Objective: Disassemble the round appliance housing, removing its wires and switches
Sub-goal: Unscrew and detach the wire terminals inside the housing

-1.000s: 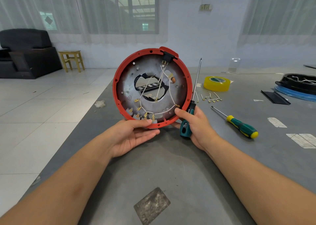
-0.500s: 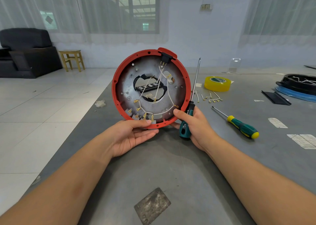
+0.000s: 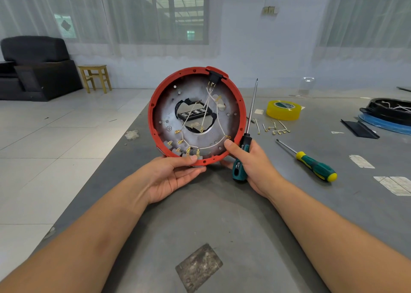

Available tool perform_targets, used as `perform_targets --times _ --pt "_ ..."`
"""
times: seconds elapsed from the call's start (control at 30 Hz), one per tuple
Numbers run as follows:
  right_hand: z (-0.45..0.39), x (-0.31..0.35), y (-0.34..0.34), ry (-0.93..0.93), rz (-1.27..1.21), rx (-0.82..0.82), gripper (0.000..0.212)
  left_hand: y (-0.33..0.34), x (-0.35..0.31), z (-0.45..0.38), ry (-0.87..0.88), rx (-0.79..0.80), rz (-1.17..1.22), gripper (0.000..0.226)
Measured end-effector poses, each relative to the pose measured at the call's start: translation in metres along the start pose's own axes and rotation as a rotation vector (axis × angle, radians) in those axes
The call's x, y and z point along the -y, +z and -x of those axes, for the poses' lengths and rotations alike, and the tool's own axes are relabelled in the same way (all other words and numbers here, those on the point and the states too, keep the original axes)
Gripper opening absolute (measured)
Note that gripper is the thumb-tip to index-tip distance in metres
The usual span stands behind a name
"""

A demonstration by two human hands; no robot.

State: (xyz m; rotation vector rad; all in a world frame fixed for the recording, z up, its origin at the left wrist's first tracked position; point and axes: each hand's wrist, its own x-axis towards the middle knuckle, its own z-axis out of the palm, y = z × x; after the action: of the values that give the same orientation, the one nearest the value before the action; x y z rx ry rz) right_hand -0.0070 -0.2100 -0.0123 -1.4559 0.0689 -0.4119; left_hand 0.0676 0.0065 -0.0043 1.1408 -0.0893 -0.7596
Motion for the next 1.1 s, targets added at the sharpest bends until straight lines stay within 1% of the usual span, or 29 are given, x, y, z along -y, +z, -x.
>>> perform_targets --times 0.03,0.07,0.13,0.17,0.2,0.23,0.3,0.43,0.53,0.6,0.7,0.77,0.83,0.93,1.0,1.1 --pt "0.000 0.000 0.001 0.011 0.017 -0.018 0.039 -0.001 -0.001 0.000 0.010 -0.008 -0.005 0.027" --pt "-0.001 -0.001 0.001 0.029 0.001 -0.045 0.040 -0.002 -0.001 0.000 0.020 -0.016 -0.012 0.025" --pt "-0.001 -0.001 -0.002 0.095 -0.101 -0.120 0.029 -0.005 -0.003 0.000 0.039 -0.038 -0.017 0.022" --pt "0.001 0.000 -0.003 0.123 -0.120 -0.155 0.024 -0.007 -0.004 0.000 0.046 -0.050 -0.012 0.021" --pt "0.004 0.002 -0.005 0.138 -0.080 -0.177 0.023 -0.008 -0.005 0.000 0.050 -0.061 -0.004 0.020" --pt "0.009 0.004 -0.006 0.135 -0.005 -0.183 0.024 -0.009 -0.006 0.001 0.053 -0.070 0.007 0.020" --pt "0.019 0.005 -0.009 0.067 0.143 -0.175 0.023 -0.009 -0.007 0.002 0.061 -0.078 0.031 0.025" --pt "0.037 0.009 -0.022 -0.141 0.340 -0.068 0.006 -0.009 -0.008 0.000 0.116 -0.101 0.061 0.045" --pt "0.048 0.013 -0.046 -0.202 0.679 -0.003 0.019 -0.011 -0.009 0.000 0.157 -0.122 0.053 0.062" --pt "0.053 0.018 -0.060 -0.235 0.898 0.028 0.024 -0.011 -0.010 0.000 0.162 -0.118 0.041 0.073" --pt "0.052 0.025 -0.072 -0.238 1.042 0.115 0.024 -0.011 -0.011 0.000 0.141 -0.093 0.037 0.086" --pt "0.049 0.031 -0.077 -0.196 1.140 0.177 0.022 -0.012 -0.012 0.000 0.127 -0.086 0.036 0.085" --pt "0.050 0.035 -0.078 -0.187 1.244 0.234 0.021 -0.015 -0.013 -0.001 0.117 -0.077 0.041 0.077" --pt "0.051 0.037 -0.078 -0.273 1.294 0.238 0.021 -0.017 -0.013 -0.002 0.107 -0.076 0.036 0.071" --pt "0.051 0.039 -0.078 -0.338 1.300 0.222 0.028 -0.017 -0.013 -0.001 0.113 -0.072 0.022 0.067" --pt "0.051 0.042 -0.077 -0.387 1.327 0.211 0.043 -0.020 -0.014 0.001 0.128 -0.074 0.003 0.063"
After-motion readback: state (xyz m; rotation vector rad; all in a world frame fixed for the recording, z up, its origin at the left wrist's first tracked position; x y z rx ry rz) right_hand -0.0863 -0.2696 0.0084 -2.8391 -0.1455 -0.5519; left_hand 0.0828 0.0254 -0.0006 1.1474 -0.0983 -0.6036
